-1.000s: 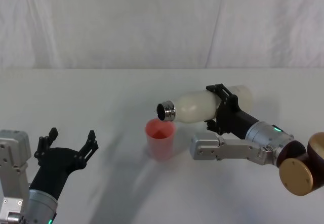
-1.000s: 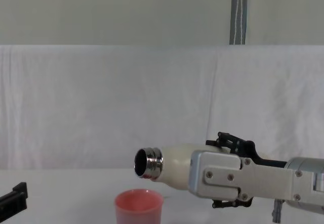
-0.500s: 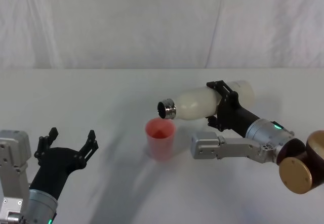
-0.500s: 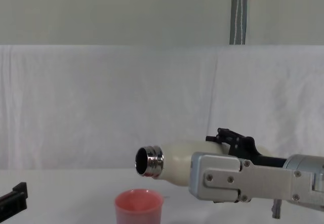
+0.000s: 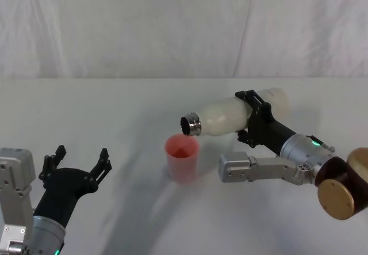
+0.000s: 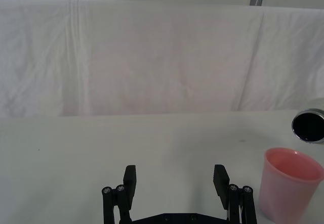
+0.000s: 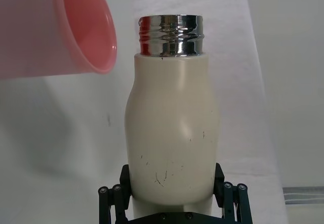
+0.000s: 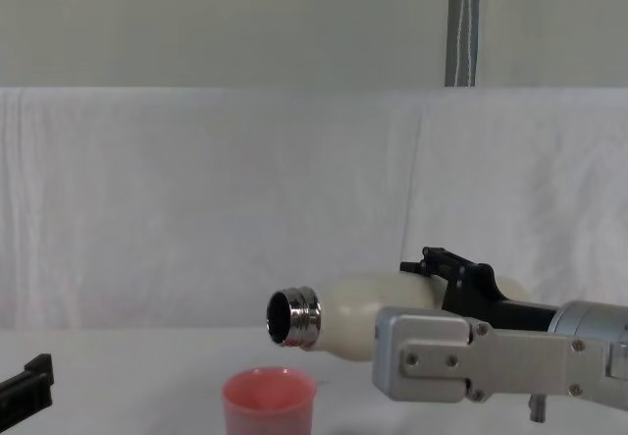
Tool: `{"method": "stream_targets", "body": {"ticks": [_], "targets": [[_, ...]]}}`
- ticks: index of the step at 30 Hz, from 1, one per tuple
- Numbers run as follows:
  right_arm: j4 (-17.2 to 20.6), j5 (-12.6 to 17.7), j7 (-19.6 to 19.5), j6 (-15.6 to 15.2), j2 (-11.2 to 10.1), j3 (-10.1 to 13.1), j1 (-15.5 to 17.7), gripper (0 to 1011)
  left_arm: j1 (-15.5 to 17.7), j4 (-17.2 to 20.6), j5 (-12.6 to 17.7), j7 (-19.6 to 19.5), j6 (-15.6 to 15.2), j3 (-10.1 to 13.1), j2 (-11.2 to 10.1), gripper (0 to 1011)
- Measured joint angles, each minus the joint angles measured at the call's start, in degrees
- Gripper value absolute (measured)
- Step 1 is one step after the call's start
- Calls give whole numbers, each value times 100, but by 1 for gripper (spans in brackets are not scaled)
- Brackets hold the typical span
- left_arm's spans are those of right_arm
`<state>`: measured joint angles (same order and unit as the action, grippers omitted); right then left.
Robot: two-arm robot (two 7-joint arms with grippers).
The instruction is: Grasp the thermos with one hand and pour water into the cup lid.
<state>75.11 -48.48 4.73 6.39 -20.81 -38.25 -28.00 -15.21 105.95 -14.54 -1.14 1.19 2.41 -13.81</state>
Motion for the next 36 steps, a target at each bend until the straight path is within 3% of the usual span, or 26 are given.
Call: {"method": "stream_targets", "body": {"ticks": [19,36], "targets": [[-355,-100,-208,62,37,-39,-131,950,0,0,0,0,0,0,0,1001],[-348,-193,-223,39,-5,-91,-155,950,0,0,0,0,0,0,0,1001]]}}
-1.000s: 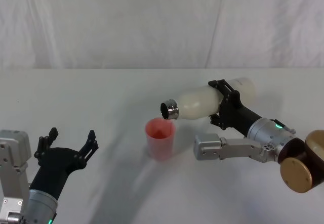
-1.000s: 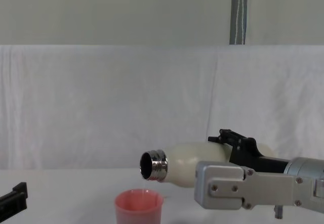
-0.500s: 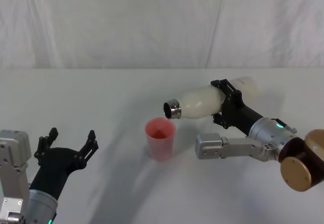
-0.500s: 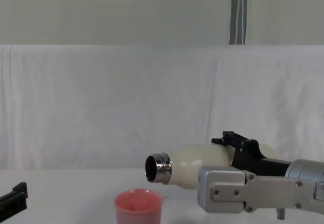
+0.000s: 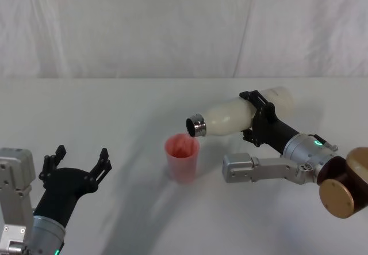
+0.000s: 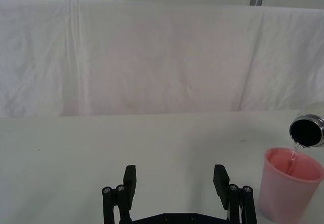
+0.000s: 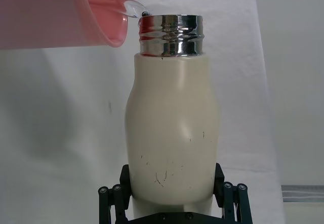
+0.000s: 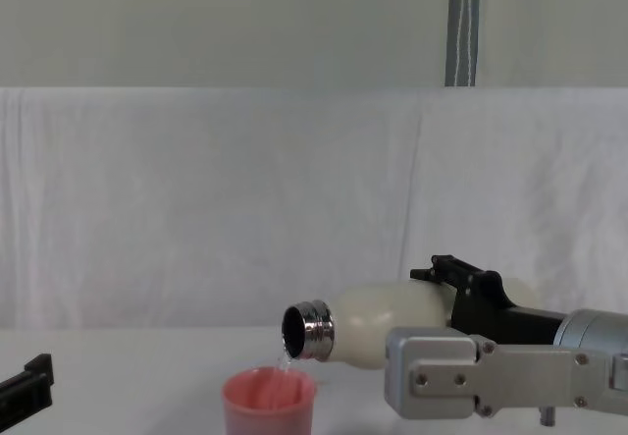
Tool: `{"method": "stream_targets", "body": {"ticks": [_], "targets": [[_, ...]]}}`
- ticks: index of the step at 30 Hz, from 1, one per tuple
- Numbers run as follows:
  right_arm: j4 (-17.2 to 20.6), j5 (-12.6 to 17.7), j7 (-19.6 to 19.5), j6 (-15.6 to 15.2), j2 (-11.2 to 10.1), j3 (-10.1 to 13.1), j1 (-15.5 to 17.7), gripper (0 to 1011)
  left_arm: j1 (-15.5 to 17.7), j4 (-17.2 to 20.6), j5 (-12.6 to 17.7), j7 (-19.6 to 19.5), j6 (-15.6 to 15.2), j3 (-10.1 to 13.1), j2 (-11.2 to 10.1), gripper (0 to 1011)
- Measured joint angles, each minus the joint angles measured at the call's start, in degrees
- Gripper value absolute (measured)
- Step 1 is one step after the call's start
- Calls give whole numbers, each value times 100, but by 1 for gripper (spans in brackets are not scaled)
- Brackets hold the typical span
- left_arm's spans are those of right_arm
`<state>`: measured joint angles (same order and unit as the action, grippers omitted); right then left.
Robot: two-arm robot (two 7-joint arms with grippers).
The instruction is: Grasp the thermos with one hand and pour water into the cup lid.
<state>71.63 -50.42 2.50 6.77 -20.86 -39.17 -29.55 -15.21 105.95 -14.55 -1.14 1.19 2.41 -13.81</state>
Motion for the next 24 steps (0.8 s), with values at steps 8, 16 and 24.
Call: {"method": "stream_targets", "body": {"ticks": [8,16,24], "targets": [[60,-34,-2,-2,-34,-21,6,950,0,0,0,0,0,0,0,1001],[109,-29,0,-3,-49,-20,7,950,0,0,0,0,0,0,0,1001],[188,-20,29,-20,-53,-14,25,950,0,0,0,0,0,0,0,1001]]}}
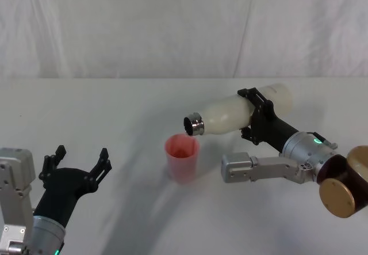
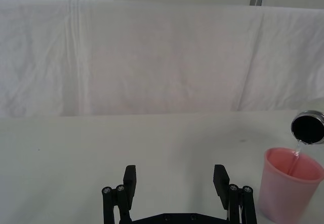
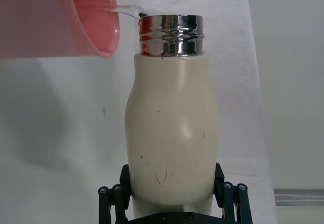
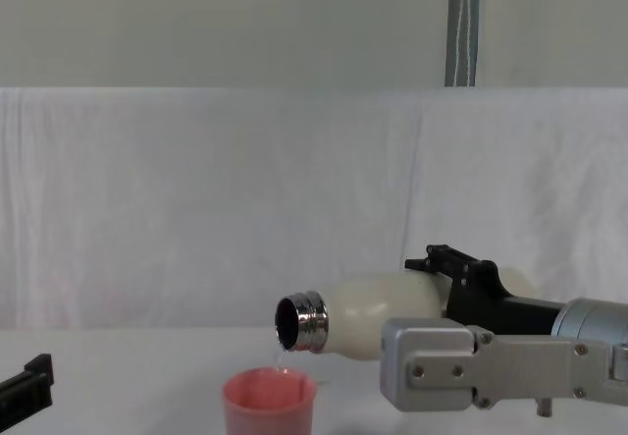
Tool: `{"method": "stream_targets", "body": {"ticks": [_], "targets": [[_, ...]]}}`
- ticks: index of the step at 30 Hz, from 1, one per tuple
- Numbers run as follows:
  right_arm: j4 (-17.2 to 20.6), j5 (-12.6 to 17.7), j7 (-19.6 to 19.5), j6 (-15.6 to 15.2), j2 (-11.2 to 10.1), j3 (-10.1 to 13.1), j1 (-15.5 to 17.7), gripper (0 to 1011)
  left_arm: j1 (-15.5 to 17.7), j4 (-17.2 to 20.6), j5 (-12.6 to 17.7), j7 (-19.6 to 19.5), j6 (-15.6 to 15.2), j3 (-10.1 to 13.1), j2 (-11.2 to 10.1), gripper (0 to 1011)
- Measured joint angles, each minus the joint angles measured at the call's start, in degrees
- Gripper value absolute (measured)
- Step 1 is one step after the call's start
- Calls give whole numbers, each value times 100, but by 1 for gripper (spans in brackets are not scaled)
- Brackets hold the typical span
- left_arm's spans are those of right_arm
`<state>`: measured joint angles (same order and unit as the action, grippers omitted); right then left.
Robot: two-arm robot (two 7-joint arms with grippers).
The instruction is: Grasp the thermos with one hand and pour water into the cup lid.
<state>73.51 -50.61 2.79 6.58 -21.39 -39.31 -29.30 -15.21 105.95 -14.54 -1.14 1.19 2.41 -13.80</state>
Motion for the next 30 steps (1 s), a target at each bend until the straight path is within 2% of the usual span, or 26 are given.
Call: {"method": "stream_targets", "body": {"ticks": [30], "targets": [[213,-55,88,-85,-53,-9,30,950,0,0,0,0,0,0,0,1001]]}}
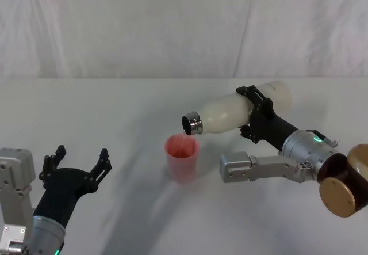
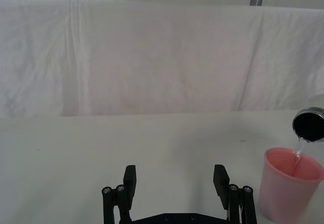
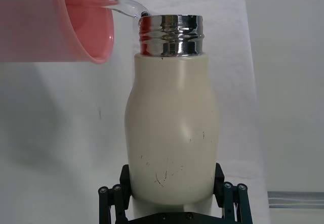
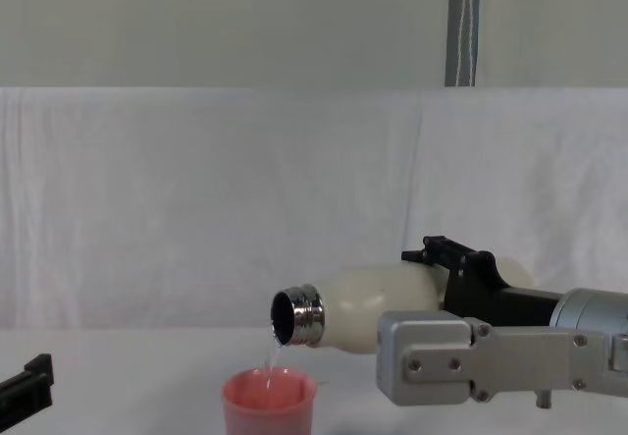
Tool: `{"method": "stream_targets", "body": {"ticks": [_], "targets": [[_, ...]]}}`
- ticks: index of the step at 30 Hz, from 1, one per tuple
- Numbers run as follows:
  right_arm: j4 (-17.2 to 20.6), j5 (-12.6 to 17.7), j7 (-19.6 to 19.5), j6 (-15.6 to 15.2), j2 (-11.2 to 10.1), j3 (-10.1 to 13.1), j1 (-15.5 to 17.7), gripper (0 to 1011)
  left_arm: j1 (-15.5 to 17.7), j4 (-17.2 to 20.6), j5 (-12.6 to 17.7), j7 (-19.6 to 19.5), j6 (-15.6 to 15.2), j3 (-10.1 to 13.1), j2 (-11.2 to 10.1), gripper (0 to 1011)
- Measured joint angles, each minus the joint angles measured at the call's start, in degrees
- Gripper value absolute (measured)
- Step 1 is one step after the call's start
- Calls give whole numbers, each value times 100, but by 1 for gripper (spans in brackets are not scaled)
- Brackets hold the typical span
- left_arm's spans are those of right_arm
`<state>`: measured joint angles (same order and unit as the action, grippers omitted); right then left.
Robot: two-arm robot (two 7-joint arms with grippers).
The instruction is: Grasp the thermos with one hand and pour water into the cup lid.
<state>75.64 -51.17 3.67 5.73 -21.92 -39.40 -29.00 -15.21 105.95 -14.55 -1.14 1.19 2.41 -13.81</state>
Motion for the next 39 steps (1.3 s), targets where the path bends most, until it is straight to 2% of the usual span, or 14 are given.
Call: {"method": "stream_targets", "body": {"ticks": [33,36,39], "targets": [[33,-29,45,-6,-24,-20,-24,950,0,0,0,0,0,0,0,1001],[46,68,72,10,-14,21,-3,950,0,0,0,0,0,0,0,1001],[72,321,131,65,34,127,60,950,0,0,0,0,0,0,0,1001]]}}
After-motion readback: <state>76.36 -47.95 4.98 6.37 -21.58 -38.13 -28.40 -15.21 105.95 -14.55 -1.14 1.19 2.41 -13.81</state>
